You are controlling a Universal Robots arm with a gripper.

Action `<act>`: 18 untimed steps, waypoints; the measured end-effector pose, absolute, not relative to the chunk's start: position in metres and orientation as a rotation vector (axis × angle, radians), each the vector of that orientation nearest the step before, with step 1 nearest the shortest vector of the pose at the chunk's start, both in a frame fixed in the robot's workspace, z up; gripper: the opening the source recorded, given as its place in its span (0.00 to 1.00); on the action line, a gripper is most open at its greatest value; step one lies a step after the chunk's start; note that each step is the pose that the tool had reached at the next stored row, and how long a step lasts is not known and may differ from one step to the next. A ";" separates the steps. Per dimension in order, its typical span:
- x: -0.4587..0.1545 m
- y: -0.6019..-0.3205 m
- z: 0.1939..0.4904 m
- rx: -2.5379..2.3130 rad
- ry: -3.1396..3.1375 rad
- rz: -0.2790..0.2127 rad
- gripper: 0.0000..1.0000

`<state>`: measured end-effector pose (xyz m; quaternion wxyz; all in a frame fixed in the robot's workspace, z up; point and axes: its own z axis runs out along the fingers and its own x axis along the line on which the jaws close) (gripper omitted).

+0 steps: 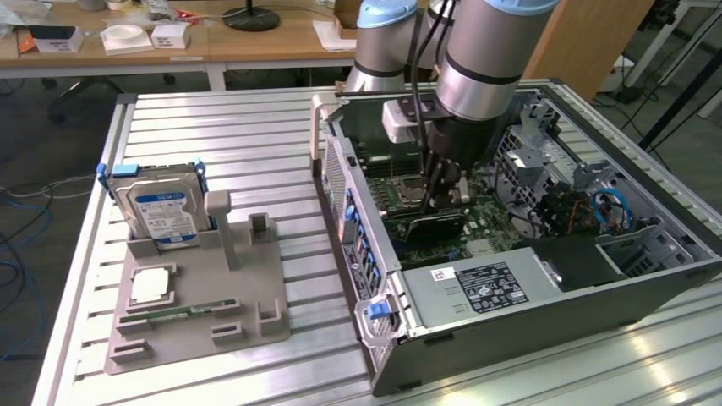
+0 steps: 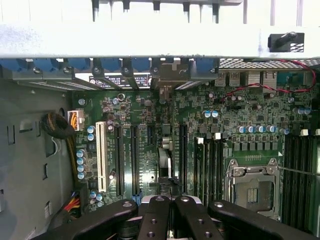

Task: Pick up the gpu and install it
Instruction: 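Press down on the gpu until it lock into place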

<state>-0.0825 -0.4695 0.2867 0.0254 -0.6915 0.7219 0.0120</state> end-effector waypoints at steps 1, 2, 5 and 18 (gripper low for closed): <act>-0.083 -0.470 0.287 -2.138 2.232 0.037 0.11; -0.083 -0.470 0.287 -2.138 2.231 0.037 0.11; -0.085 -0.470 0.287 -2.138 2.231 0.037 0.11; -0.094 -0.470 0.287 -2.138 2.232 0.038 0.11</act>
